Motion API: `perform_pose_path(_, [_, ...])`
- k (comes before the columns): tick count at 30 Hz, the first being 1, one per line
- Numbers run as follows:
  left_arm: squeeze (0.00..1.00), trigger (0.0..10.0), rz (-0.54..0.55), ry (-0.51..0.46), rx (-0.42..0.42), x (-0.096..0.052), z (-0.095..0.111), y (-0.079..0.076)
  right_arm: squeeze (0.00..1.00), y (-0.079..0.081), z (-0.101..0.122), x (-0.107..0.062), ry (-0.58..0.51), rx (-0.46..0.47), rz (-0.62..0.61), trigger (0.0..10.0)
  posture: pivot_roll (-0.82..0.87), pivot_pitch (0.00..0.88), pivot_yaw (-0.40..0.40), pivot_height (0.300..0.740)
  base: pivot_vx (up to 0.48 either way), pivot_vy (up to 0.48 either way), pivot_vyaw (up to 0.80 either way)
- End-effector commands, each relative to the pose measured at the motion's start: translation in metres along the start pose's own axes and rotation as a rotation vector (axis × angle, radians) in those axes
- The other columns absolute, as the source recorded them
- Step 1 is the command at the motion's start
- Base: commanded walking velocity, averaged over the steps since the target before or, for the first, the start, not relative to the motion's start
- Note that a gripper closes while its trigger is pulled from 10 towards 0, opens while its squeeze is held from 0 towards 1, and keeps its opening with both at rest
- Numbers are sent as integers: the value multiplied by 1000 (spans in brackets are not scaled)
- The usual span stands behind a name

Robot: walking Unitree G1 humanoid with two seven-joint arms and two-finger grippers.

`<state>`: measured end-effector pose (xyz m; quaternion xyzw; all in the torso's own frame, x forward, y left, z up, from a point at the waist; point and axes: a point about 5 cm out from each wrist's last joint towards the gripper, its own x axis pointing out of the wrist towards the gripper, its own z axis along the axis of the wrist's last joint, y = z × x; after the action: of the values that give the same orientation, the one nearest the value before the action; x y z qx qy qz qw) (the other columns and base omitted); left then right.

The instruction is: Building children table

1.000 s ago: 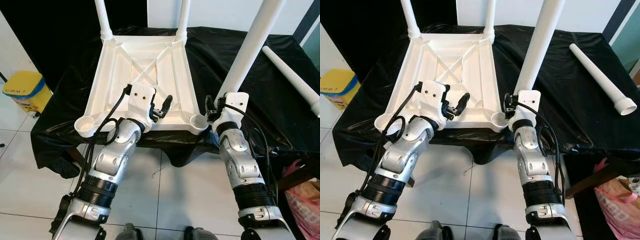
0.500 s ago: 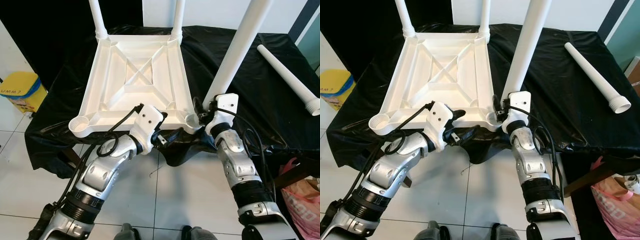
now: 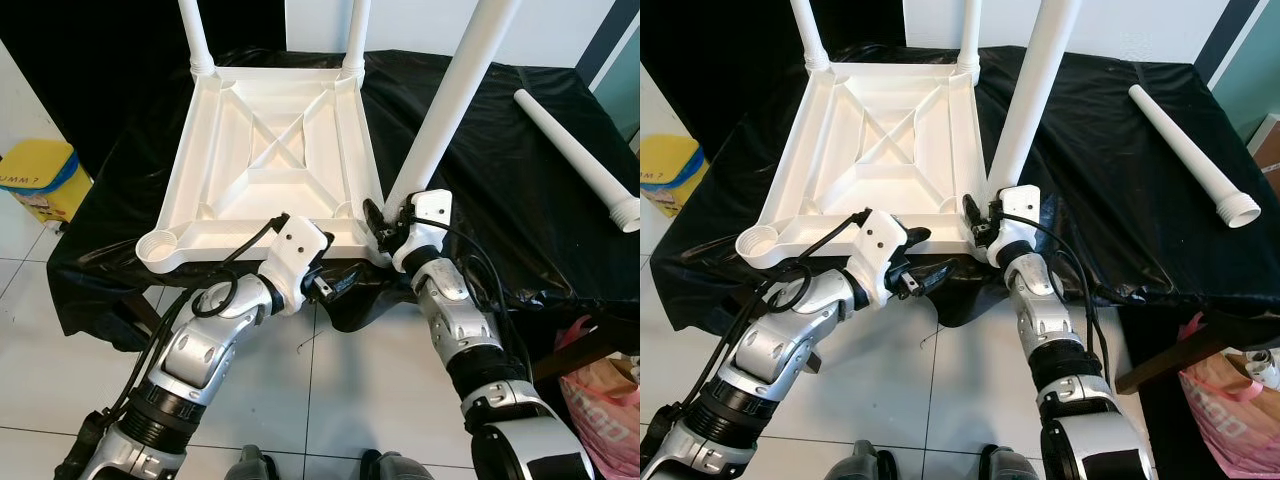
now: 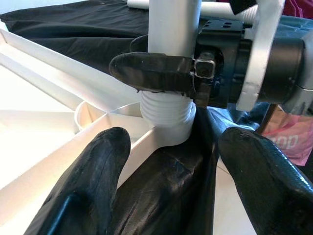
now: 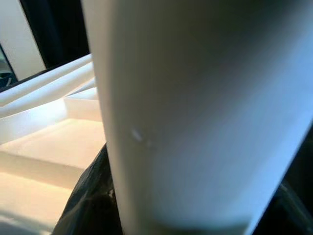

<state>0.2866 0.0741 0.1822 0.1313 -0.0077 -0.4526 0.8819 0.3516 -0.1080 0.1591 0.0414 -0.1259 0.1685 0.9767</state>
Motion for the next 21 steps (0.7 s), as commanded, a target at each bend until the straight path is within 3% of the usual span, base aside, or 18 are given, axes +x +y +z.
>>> perform_pose_path(1, [0,10000,-9,11,11,-2,-1,-1,0,0,1,-2,-8,12,-1,10000,92,159,-67,740,0,0,0])
perform_pose_path(8, [0,10000,64,23,5,-1,-4,10,0,-12,21,-17,-121,-9,-81,10000,68,163,-64,740,0,0,0])
perform_pose_path(12, [0,10000,138,-18,-54,1,-1,19,0,-18,31,-27,-173,-27,-139,10000,52,161,-57,740,0,0,0])
perform_pose_path(21, [0,10000,258,-59,-161,1,-1,31,0,-23,31,-45,-154,-50,-233,10000,31,156,-50,740,0,0,0])
